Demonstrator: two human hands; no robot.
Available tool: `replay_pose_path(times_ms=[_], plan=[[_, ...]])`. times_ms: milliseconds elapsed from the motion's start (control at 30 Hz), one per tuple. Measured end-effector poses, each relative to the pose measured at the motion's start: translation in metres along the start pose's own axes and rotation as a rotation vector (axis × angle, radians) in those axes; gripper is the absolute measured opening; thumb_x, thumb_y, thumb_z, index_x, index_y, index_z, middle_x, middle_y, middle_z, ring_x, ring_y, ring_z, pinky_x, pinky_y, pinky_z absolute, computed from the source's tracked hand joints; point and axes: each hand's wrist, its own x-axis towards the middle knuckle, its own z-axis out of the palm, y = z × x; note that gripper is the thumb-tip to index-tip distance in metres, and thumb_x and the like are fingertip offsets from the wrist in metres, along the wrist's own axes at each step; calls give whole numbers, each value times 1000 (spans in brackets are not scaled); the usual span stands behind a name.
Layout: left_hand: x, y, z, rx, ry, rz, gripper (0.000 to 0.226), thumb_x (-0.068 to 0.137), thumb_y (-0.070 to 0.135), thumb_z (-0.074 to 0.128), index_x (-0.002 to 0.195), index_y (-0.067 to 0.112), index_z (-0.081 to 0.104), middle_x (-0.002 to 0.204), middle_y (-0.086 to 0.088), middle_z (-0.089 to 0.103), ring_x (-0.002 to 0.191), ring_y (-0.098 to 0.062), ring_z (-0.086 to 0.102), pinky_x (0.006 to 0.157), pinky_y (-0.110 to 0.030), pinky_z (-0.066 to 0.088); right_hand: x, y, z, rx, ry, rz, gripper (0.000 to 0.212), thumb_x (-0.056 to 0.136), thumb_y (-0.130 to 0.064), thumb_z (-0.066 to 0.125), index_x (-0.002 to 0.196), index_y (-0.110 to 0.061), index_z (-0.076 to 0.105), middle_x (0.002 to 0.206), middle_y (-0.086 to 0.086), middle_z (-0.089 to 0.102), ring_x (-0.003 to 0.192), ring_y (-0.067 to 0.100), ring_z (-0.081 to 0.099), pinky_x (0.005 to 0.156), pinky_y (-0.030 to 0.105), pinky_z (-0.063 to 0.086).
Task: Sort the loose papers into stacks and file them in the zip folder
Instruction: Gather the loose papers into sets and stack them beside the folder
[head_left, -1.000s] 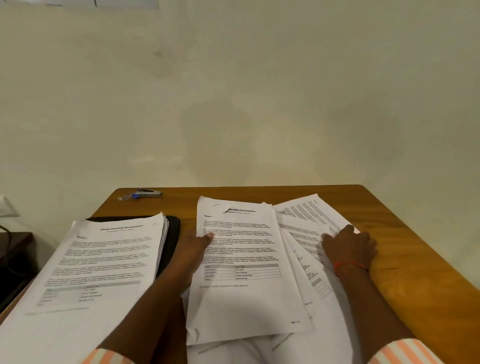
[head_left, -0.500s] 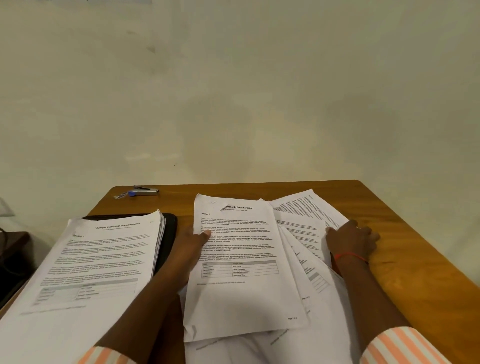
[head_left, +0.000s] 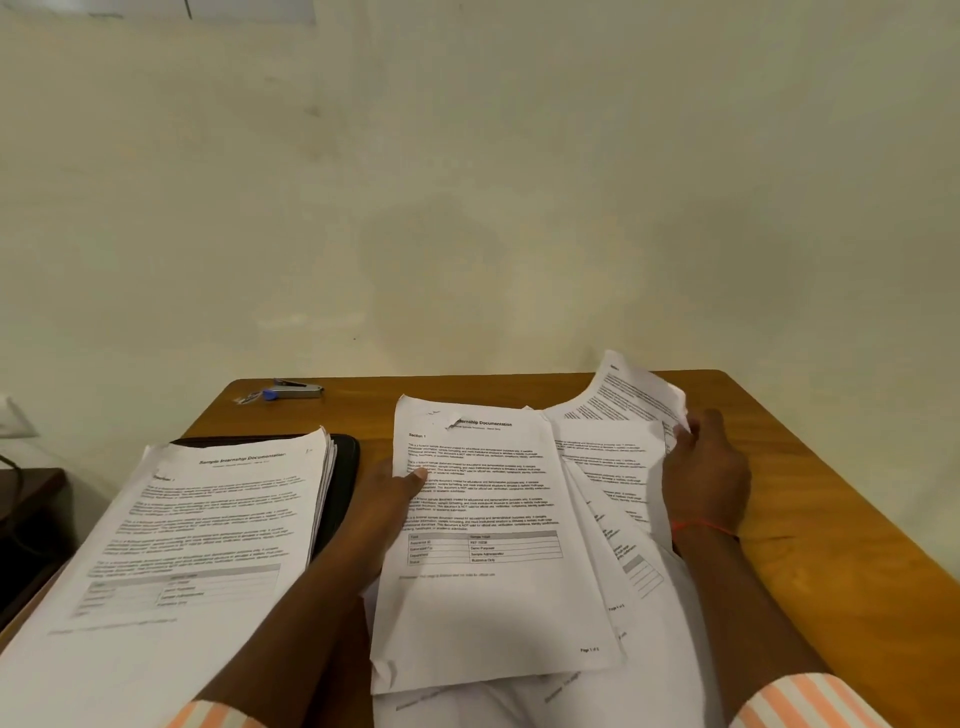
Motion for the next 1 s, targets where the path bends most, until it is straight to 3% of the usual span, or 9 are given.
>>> replay_pose_path(times_ms=[133, 267, 400, 500, 567, 633, 767, 867, 1000], plan=[[0, -1, 0, -7, -2, -8, 25, 101, 22, 61, 125, 15, 61, 109, -6, 76, 89, -27, 77, 81, -50, 63, 3, 5, 2, 65, 90, -50, 27, 101, -18, 53, 116, 2, 65, 101, 25, 68, 79, 34, 66, 66, 30, 45], [-1, 0, 0, -5, 3, -3, 23, 101, 22, 61, 124, 15, 61, 108, -6, 76, 89, -27, 77, 80, -49, 63, 2, -1, 0, 155, 102, -5, 37, 100, -12, 56, 137, -9, 59, 115, 21, 52, 91, 20, 50, 77, 28, 45], [-2, 1, 0, 9, 10, 4, 22, 102, 22, 60, 123, 17, 60, 108, -6, 75, 90, -27, 76, 75, -45, 63, 8, -4, -4, 368, 161, 143, 36, 98, -41, 58, 123, -15, 59, 109, 5, 50, 100, 21, 57, 77, 28, 56], [-1, 2, 0, -9, 10, -1, 21, 101, 21, 61, 122, 17, 61, 107, -5, 76, 89, -27, 77, 79, -48, 63, 0, -13, -10, 298, 258, -206, 30, 99, -25, 59, 124, -10, 63, 116, 20, 57, 105, 32, 57, 84, 35, 51], [-2, 1, 0, -21, 10, -8, 22, 101, 22, 61, 123, 17, 61, 107, -5, 76, 89, -26, 77, 79, -49, 63, -6, -19, -9, 431, 143, -214, 33, 103, -26, 52, 126, -6, 59, 115, 17, 63, 103, 27, 62, 78, 25, 51], [-3, 1, 1, -14, 10, 5, 21, 102, 21, 61, 122, 17, 61, 105, -4, 76, 86, -25, 77, 70, -42, 63, -12, -23, -3, 543, -40, -10, 35, 100, -31, 58, 126, -9, 54, 114, 8, 67, 100, 23, 67, 68, 14, 50], [-4, 4, 1, -18, 12, 16, 17, 102, 18, 60, 118, 16, 64, 101, -4, 77, 80, -22, 77, 60, -34, 61, -13, -6, 16, 358, -400, 84, 27, 97, -28, 65, 117, -11, 63, 117, 9, 70, 99, 23, 67, 69, 22, 49], [-3, 3, 0, -30, 0, 11, 23, 102, 19, 61, 124, 14, 63, 105, -5, 77, 85, -24, 78, 66, -38, 62, -9, -3, 13, 364, -369, 116, 29, 104, -26, 51, 118, -5, 66, 114, 10, 69, 94, 21, 61, 78, 29, 45], [-4, 3, 0, -41, -6, 14, 21, 102, 19, 61, 121, 14, 63, 105, -6, 77, 85, -24, 78, 65, -37, 62, -1, -2, 6, 486, -235, 203, 28, 106, -26, 47, 107, -7, 67, 96, 4, 68, 83, 16, 62, 70, 28, 45]])
